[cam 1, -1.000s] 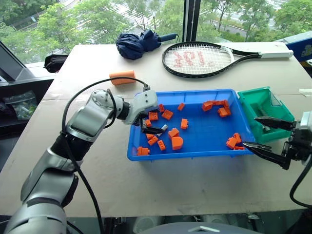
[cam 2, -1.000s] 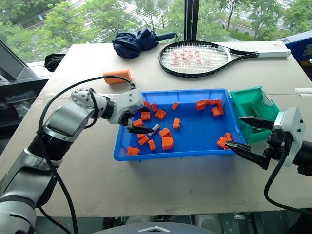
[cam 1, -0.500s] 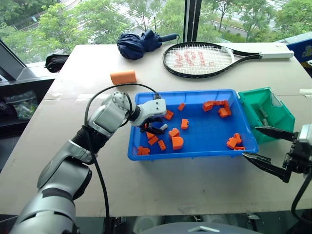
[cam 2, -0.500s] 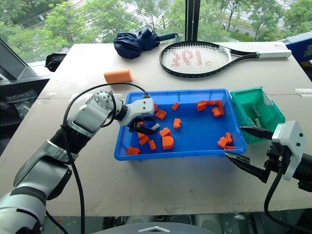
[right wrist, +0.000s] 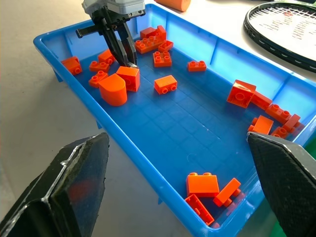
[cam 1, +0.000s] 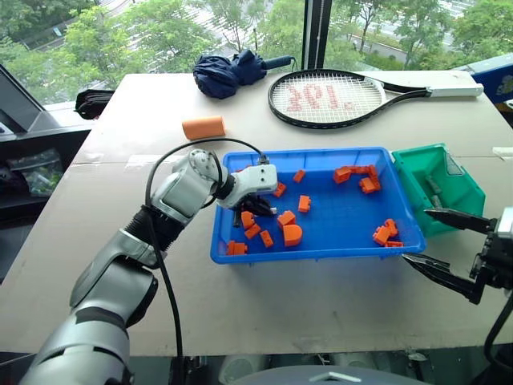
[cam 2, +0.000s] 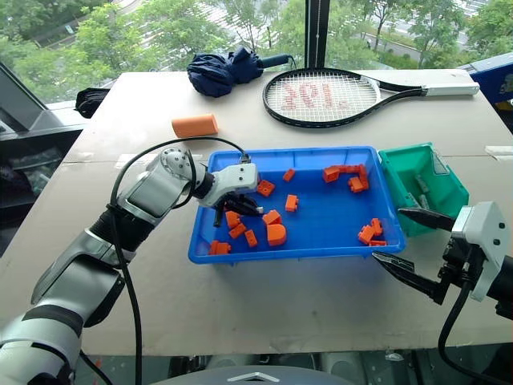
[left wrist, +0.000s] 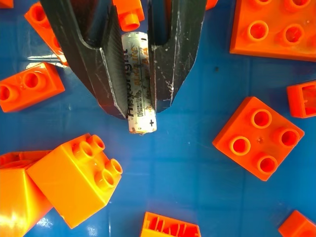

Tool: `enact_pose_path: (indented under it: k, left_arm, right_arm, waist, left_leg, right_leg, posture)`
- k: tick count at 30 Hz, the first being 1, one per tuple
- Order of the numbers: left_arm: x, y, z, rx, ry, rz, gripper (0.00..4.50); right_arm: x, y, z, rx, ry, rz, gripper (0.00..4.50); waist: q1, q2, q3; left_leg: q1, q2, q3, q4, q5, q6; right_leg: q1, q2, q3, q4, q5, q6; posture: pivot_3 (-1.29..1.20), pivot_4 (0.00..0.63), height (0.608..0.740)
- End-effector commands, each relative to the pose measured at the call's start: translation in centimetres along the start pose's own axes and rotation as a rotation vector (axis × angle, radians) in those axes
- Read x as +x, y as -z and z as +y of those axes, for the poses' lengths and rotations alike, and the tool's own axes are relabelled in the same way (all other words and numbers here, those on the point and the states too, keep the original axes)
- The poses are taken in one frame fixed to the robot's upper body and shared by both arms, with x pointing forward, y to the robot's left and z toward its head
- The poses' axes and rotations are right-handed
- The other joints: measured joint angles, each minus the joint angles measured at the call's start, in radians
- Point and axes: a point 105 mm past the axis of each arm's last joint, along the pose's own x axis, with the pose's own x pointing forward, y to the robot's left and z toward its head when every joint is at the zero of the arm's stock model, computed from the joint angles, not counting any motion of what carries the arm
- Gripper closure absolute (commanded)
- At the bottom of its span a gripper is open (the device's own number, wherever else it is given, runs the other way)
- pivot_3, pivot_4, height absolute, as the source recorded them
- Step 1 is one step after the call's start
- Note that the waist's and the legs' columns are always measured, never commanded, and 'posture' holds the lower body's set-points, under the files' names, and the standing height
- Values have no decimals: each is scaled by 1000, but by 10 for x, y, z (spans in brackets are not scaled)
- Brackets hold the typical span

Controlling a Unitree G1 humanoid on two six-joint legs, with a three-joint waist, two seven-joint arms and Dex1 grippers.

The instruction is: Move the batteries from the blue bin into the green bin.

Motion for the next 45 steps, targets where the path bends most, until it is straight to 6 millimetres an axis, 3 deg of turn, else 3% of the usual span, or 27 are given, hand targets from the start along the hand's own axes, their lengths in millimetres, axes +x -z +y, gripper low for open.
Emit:
enact_pose_path:
  k: [1,6,15,23,25,28,31,32,33,35,38,41,45]
  left_arm:
    - [-13,-28,11,24,-39,-90,4442]
    - [-7,-65,11,96,1,-167,4442]
    - [43,-126,11,305,78,-181,4442]
    - [70,-134,14,412,79,-114,4442]
    - [71,-133,18,419,65,-104,3429]
    - [70,-134,19,409,68,-113,2298]
    - [68,-141,22,371,47,-159,739]
    - [65,-144,23,349,52,-188,238]
    - [59,-151,22,307,72,-237,70]
    - [42,-165,21,238,116,-345,70]
    - [-2,-180,25,191,138,-507,70]
    - [-38,-166,21,168,155,-567,70]
    - [-75,-113,10,87,105,-545,70]
  right_arm:
    - [-6,-8,-10,-64,54,-7,0]
    - [-12,-4,-19,-66,97,12,0]
    - [-19,-2,-23,-63,136,27,0]
    - [-24,2,-22,-58,169,45,0]
    - [-24,2,-22,-57,172,45,0]
    - [-25,2,-23,-57,174,46,0]
    - [-24,2,-26,-55,175,54,0]
    - [-23,3,-28,-51,175,63,0]
    - [-21,5,-31,-47,176,77,0]
    - [-15,9,-37,-43,172,117,0]
    - [4,12,-50,-79,151,168,0]
    - [27,13,-63,-81,118,190,0]
    - [71,10,-71,-101,9,180,0]
  waist:
    - [0,0,0]
    - [1,-1,0]
    - [-1,-2,1]
    - [-5,-2,1]
    - [-3,-2,1]
    - [-2,-2,1]
    - [0,-2,1]
    - [-1,-2,2]
    - [-1,-3,2]
    - [-4,-3,2]
    - [-23,-3,3]
    - [-37,-1,2]
    - [-61,2,1]
  left_leg:
    - [0,0,-1,1,0,0]
    - [-2,0,-2,3,0,1]
    - [-2,-1,-1,3,-1,1]
    - [-2,-1,0,3,-1,2]
    - [-1,-1,0,3,-1,2]
    - [-2,-1,0,4,-1,2]
    - [-2,-1,0,4,-1,3]
    - [-2,-1,0,4,-2,3]
    - [-2,-1,0,4,-2,3]
    - [-2,-1,0,4,-2,3]
    - [-2,-1,1,4,-1,2]
    - [-1,0,2,3,-1,2]
    - [1,0,3,2,-1,2]
  right_leg:
    - [0,0,-1,0,0,0]
    - [1,0,-2,0,0,0]
    - [1,0,-2,0,0,1]
    - [1,0,-1,0,0,1]
    - [1,0,-1,0,0,1]
    - [1,0,-1,0,0,1]
    - [1,0,-1,0,0,1]
    - [1,0,-1,0,0,1]
    - [1,0,-1,0,0,1]
    - [1,0,-1,0,0,1]
    - [0,0,0,3,0,1]
    - [-1,1,2,4,0,1]
    - [-2,1,4,4,0,1]
  posture:
    - [0,150,740]
    - [0,150,740]
    - [0,150,740]
    - [0,150,740]
    - [0,150,740]
    - [0,150,740]
    - [0,150,740]
    - [0,150,740]
    - [0,150,740]
    - [0,150,740]
    - [0,150,740]
    - [0,150,740]
    - [0,150,740]
